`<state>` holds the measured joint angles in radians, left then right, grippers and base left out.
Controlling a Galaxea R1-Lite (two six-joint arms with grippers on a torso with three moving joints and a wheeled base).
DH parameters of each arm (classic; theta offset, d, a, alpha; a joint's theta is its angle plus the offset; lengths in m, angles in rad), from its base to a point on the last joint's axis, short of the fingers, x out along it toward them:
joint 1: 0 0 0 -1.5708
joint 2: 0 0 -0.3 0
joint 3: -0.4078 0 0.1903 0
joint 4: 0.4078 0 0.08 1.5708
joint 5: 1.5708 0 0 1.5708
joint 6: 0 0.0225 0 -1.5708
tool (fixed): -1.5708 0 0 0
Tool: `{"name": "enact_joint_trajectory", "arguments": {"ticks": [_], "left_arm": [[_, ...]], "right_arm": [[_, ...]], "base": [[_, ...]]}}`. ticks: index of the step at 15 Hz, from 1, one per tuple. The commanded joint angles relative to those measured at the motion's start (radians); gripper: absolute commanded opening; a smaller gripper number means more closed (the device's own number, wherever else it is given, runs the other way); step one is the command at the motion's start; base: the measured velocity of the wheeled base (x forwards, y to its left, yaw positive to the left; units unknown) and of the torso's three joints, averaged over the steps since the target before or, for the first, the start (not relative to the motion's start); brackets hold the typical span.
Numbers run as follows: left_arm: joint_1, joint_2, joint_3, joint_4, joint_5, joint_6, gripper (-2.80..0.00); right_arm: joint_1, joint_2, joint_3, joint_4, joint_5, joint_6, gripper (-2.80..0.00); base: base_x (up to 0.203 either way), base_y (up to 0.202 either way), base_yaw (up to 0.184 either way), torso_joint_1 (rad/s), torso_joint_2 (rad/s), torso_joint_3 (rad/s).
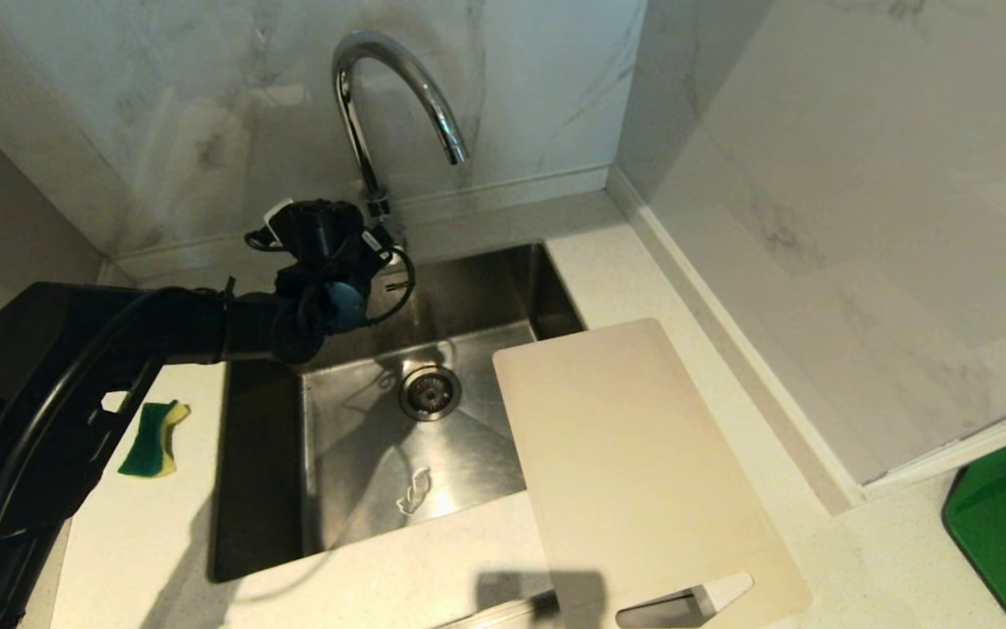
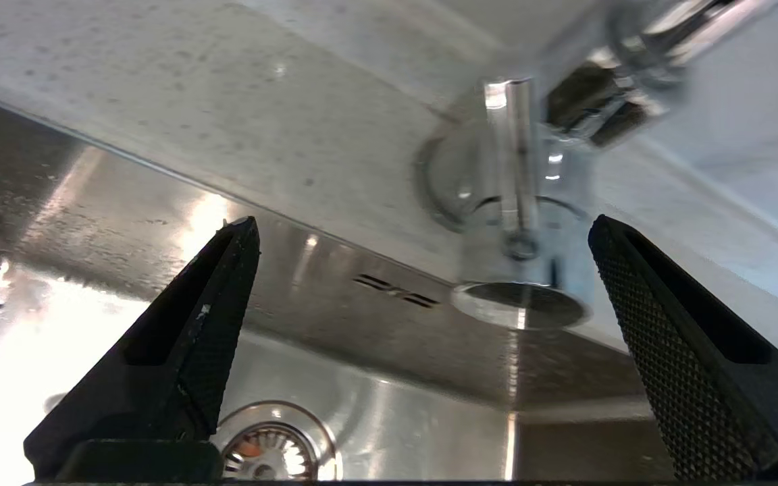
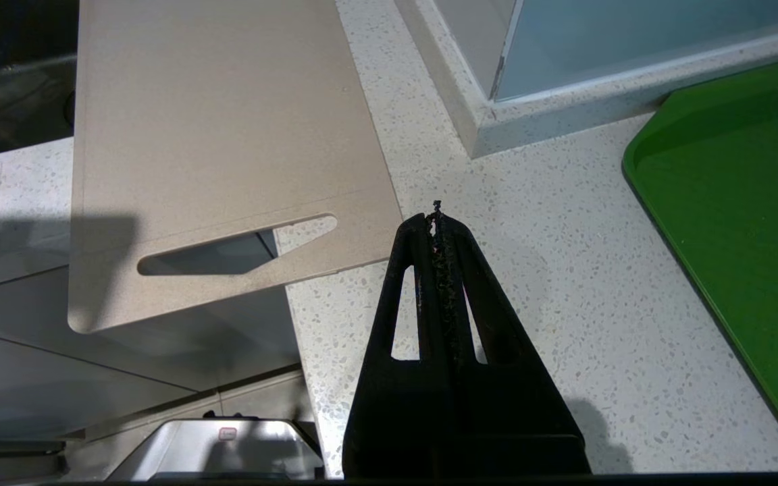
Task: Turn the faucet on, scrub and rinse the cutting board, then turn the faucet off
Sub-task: Turn on the tap
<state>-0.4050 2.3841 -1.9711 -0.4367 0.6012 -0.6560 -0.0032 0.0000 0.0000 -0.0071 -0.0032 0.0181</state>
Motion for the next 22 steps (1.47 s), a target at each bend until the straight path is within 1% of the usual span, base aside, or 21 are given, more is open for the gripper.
{"name": "enact_joint_trajectory", "arguments": {"ticks": [1, 9, 12, 18, 20, 22], "left_arm": [[0.017, 0.015, 0.0, -0.005, 0.002, -0.005, 0.0], [0.048, 0.012, 0.0, -0.023, 0.002, -0.005, 0.0], [0.073, 0.013, 0.0, -0.023, 0.002, -0.007, 0.0], [0.077, 0.017, 0.0, -0.022, -0.004, -0.005, 0.0], [0.077, 0.011, 0.0, -0.005, -0.02, -0.005, 0.0], [0.077, -0.002, 0.001, 0.041, -0.023, -0.007, 0.0]], "right_arm": [[0.0, 0.0, 0.0, -0.001, 0.0, 0.0, -2.8], [0.0, 0.0, 0.001, -0.001, 0.0, 0.0, -2.8], [0.0, 0.0, 0.002, -0.001, 0.0, 0.0, -2.8], [0.0, 0.0, 0.001, -0.001, 0.0, 0.0, -2.8], [0.0, 0.0, 0.0, -0.001, 0.0, 0.0, -2.8], [0.0, 0.0, 0.0, -0.001, 0.0, 0.0, -2.8]], "base": [[0.0, 0.0, 0.0, 0.0, 0.0, 0.0], [0.0, 0.0, 0.0, 0.0, 0.0, 0.0], [0.0, 0.0, 0.0, 0.0, 0.0, 0.0], [0.0, 0.0, 0.0, 0.0, 0.0, 0.0], [0.0, 0.0, 0.0, 0.0, 0.0, 0.0], [0.0, 0.0, 0.0, 0.0, 0.0, 0.0]]}}
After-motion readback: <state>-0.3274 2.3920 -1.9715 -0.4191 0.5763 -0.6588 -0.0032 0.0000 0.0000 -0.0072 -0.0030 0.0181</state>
